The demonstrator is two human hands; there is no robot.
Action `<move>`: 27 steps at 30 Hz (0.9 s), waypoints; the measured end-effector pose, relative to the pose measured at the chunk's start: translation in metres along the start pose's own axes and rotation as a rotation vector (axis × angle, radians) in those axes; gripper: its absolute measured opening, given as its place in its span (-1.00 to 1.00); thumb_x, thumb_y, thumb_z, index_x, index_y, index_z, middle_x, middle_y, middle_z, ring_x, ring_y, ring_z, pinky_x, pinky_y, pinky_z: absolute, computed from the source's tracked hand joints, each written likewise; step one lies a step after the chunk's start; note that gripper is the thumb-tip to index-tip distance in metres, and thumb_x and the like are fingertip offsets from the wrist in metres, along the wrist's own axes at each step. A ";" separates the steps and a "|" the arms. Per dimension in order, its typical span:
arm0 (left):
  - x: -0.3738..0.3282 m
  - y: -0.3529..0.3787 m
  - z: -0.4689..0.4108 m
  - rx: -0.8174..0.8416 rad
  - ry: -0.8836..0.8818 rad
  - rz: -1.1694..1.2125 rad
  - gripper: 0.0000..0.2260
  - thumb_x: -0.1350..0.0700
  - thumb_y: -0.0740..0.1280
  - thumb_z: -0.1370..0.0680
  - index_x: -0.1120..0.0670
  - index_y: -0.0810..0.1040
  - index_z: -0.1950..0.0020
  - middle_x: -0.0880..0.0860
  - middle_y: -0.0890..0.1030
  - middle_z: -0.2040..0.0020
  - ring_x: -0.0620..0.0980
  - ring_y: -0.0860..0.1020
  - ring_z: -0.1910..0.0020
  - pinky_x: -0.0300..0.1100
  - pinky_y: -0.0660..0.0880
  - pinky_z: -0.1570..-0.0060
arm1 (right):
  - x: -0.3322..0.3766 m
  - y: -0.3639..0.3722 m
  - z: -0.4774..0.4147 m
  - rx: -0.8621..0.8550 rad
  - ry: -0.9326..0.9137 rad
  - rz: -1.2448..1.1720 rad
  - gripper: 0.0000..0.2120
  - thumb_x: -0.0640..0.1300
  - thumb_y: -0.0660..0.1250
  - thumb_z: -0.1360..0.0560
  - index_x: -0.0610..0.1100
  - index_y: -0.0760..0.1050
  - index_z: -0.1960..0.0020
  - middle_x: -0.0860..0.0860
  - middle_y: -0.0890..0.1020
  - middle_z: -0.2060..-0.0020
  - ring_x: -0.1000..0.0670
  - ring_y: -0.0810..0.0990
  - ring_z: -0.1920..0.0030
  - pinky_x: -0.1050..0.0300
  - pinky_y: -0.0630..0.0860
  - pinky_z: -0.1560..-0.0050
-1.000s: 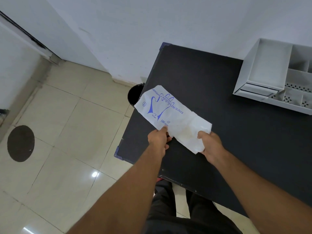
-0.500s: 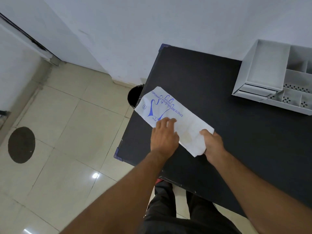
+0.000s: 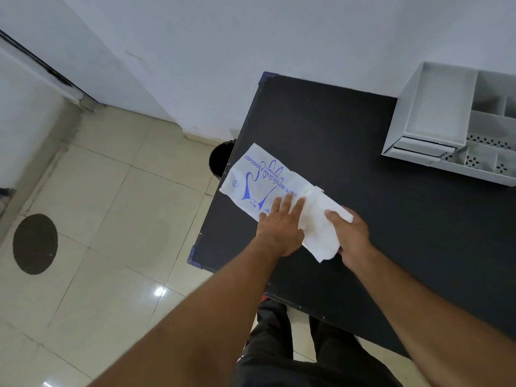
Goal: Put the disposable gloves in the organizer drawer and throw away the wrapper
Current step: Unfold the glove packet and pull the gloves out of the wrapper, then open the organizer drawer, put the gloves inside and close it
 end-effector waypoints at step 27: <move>-0.014 -0.017 0.003 -0.018 -0.001 -0.018 -0.33 -0.16 0.22 -0.56 -0.04 0.05 -0.60 0.11 0.13 -0.62 0.19 0.11 -0.57 0.30 0.16 -0.45 | 0.027 -0.081 0.020 -0.253 -0.073 -0.282 -0.83 -0.17 0.34 -0.43 -0.02 0.57 -0.01 -0.01 0.65 0.08 -0.08 0.66 0.14 0.10 0.55 0.35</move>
Point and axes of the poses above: each hand's wrist, its own z-axis away from the middle knuckle, its own y-axis out of the palm, x = y × z, the point moved 10 cm from there along -z, towards the middle knuckle
